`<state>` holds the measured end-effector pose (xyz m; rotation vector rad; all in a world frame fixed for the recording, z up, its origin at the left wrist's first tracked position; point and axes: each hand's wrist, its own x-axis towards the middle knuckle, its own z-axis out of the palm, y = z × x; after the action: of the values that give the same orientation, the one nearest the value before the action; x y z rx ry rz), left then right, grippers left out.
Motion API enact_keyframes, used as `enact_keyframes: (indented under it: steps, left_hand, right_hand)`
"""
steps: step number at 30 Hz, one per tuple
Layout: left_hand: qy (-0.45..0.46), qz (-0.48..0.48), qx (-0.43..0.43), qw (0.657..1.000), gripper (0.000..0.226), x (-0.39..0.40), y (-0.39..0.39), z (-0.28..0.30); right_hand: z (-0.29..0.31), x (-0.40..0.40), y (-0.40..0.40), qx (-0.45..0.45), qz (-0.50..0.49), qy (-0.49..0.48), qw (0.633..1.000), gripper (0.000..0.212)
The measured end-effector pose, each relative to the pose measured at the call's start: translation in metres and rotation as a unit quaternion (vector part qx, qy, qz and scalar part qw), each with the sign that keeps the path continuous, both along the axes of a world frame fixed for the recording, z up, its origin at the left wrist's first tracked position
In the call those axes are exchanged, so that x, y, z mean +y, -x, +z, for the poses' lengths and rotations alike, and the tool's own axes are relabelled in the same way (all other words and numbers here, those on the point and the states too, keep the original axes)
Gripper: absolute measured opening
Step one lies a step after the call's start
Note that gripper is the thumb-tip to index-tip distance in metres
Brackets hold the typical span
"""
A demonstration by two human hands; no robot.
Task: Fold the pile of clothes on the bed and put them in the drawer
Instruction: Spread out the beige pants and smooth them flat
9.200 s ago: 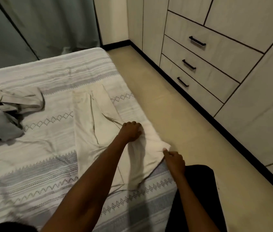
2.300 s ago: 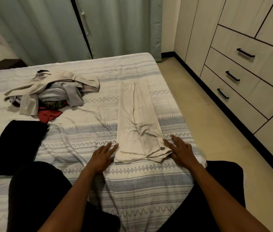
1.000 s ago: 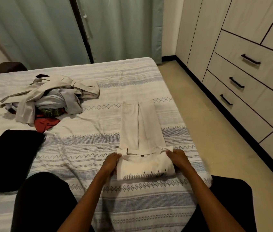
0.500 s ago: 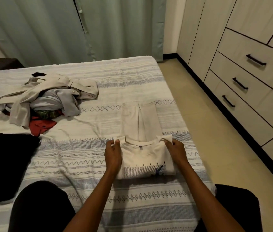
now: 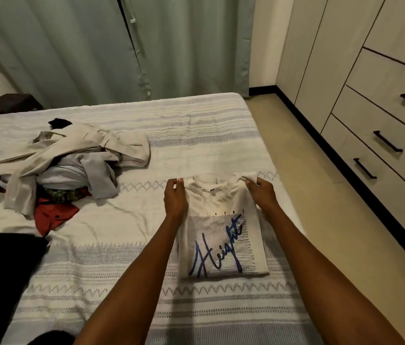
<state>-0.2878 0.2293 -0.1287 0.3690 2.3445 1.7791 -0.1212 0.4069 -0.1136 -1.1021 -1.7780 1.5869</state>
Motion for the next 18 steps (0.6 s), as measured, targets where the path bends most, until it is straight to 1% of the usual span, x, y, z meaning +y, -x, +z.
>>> enact_keyframes:
  steps: [3, 5, 6, 9, 11, 14, 18]
  left_hand:
    - [-0.014, -0.001, 0.006, 1.000, 0.026, 0.033, 0.032, -0.007]
    - [-0.005, 0.001, 0.007, 1.000, 0.028, 0.047, 0.048, -0.017]
    - [0.016, 0.002, -0.002, 1.000, 0.031, 0.054, 0.059, -0.027]
    - [0.128, 0.014, -0.050, 0.990, 0.043, 0.059, 0.077, -0.057]
    - [0.172, 0.012, -0.030, 0.985, 0.043, 0.057, 0.079, -0.068]
    - [0.216, 0.008, 0.008, 0.976, 0.045, 0.042, 0.063, -0.073]
    - [0.229, -0.042, 0.074, 0.970, 0.039, 0.009, 0.028, -0.078]
  right_hand:
    - [-0.008, 0.033, 0.030, 0.001, 0.006, -0.018, 1.000, 0.022]
    - [-0.019, 0.050, 0.043, -0.016, 0.009, -0.011, 1.000, 0.023]
    - [-0.029, 0.060, 0.051, -0.037, 0.010, -0.004, 0.999, 0.025]
    - [-0.060, 0.075, 0.062, -0.150, 0.003, -0.029, 0.988, 0.048]
    - [-0.071, 0.074, 0.062, -0.174, -0.023, -0.047, 0.983, 0.053]
    - [-0.068, 0.062, 0.053, -0.184, -0.059, -0.048, 0.980, 0.052]
    - [-0.062, 0.038, 0.028, -0.217, -0.024, -0.059, 0.974, 0.060]
